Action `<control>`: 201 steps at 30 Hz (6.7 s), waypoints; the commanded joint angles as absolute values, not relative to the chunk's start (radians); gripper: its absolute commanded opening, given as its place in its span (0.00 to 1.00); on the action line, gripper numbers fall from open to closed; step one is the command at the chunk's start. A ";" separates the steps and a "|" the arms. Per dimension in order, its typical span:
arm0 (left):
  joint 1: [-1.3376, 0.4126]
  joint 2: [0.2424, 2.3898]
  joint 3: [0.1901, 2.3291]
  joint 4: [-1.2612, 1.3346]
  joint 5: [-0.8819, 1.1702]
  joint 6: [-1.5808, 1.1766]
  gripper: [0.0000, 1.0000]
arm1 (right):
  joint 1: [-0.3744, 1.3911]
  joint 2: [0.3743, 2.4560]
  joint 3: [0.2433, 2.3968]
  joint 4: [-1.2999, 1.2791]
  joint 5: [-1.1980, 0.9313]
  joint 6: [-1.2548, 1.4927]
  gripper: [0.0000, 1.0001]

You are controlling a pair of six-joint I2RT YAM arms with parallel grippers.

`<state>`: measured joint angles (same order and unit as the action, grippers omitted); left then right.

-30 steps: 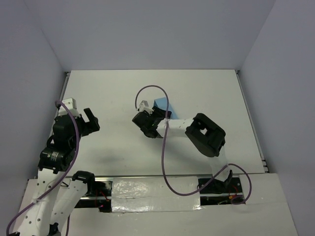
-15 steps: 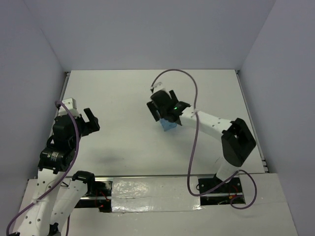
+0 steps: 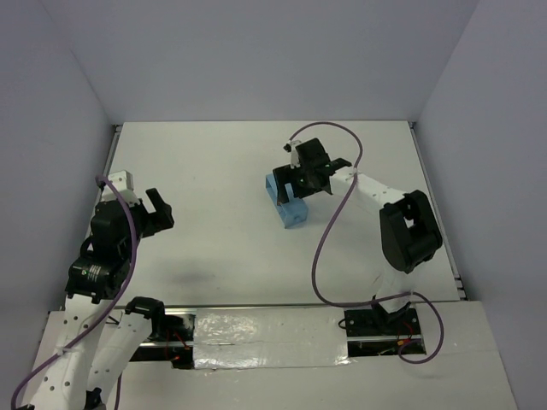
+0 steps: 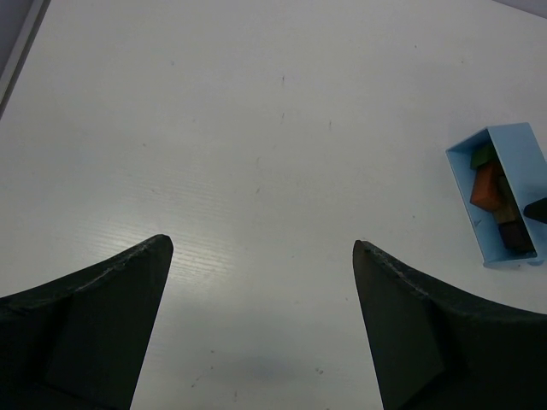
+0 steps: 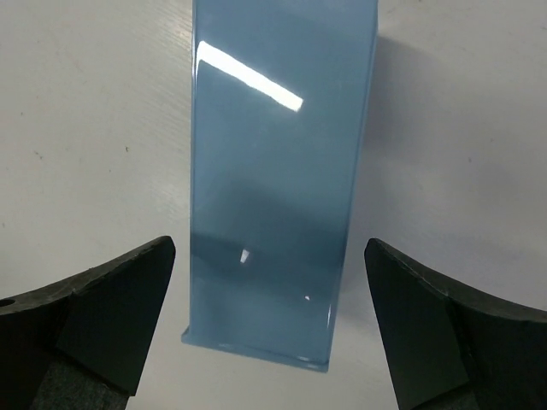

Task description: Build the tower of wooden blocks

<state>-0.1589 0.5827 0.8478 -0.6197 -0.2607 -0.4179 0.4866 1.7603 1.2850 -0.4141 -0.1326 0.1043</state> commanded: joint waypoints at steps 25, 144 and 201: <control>-0.163 0.574 0.842 -0.565 -0.225 -0.391 1.00 | 0.626 1.793 1.361 -0.454 0.193 0.095 0.49; -0.206 0.571 0.834 -0.548 -0.158 -0.377 0.99 | -0.103 1.912 1.565 -0.362 -0.410 0.273 1.00; -0.264 0.566 0.834 -0.552 -0.161 -0.382 0.99 | -0.071 2.243 2.230 -0.802 0.003 -0.031 0.77</control>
